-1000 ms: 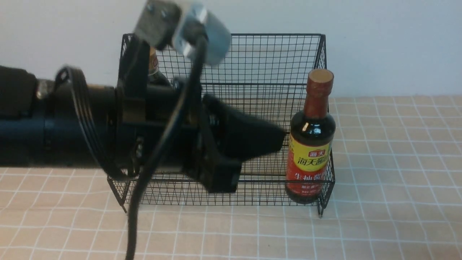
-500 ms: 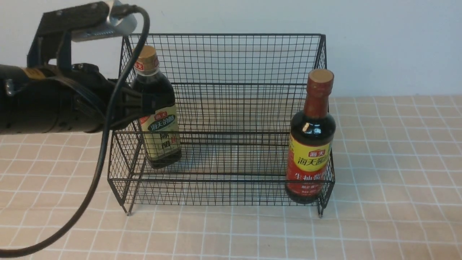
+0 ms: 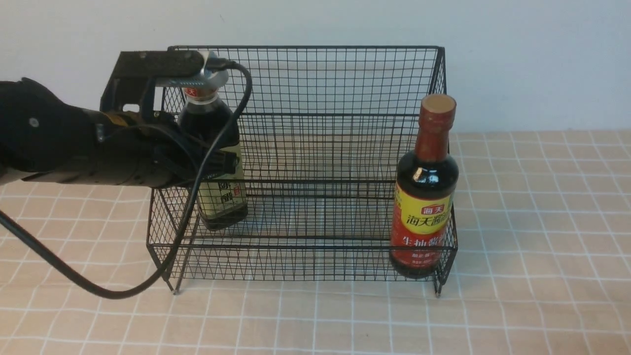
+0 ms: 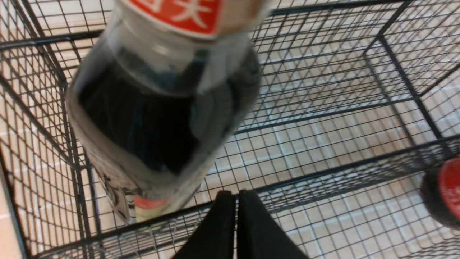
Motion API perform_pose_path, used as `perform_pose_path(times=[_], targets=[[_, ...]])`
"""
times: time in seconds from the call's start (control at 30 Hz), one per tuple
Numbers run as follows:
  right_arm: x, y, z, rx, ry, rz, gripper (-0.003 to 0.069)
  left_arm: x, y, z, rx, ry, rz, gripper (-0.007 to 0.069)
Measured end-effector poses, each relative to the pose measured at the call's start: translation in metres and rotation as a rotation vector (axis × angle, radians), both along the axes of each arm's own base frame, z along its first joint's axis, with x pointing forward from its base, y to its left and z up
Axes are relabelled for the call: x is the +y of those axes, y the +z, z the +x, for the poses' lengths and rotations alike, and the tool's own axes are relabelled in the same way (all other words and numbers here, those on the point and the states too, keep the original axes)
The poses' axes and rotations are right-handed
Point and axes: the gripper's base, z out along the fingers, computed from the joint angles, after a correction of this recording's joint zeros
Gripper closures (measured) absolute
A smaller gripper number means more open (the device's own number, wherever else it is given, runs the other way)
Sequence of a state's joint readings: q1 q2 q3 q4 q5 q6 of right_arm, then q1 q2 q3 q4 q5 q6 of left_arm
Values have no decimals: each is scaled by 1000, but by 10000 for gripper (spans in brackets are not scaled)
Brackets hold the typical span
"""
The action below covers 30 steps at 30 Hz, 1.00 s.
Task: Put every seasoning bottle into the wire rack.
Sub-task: Use the left arm to put the condiment bottle back on the shelf
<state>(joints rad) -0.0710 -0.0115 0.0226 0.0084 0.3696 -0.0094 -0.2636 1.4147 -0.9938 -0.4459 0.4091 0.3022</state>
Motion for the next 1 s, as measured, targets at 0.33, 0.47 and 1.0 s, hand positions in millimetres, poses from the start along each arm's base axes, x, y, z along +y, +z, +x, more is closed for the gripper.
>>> perform_pose_path(times=[0.33,0.47,1.0], targets=[[0,0,0,0,0,1,673,2,-17,10,4,-31,111,631],[0,0,0,0,0,1,673,3,-16,13,-26,-32,137,631],[0,0,0,0,0,1,673,19,-20,23,-44,32,142,631]])
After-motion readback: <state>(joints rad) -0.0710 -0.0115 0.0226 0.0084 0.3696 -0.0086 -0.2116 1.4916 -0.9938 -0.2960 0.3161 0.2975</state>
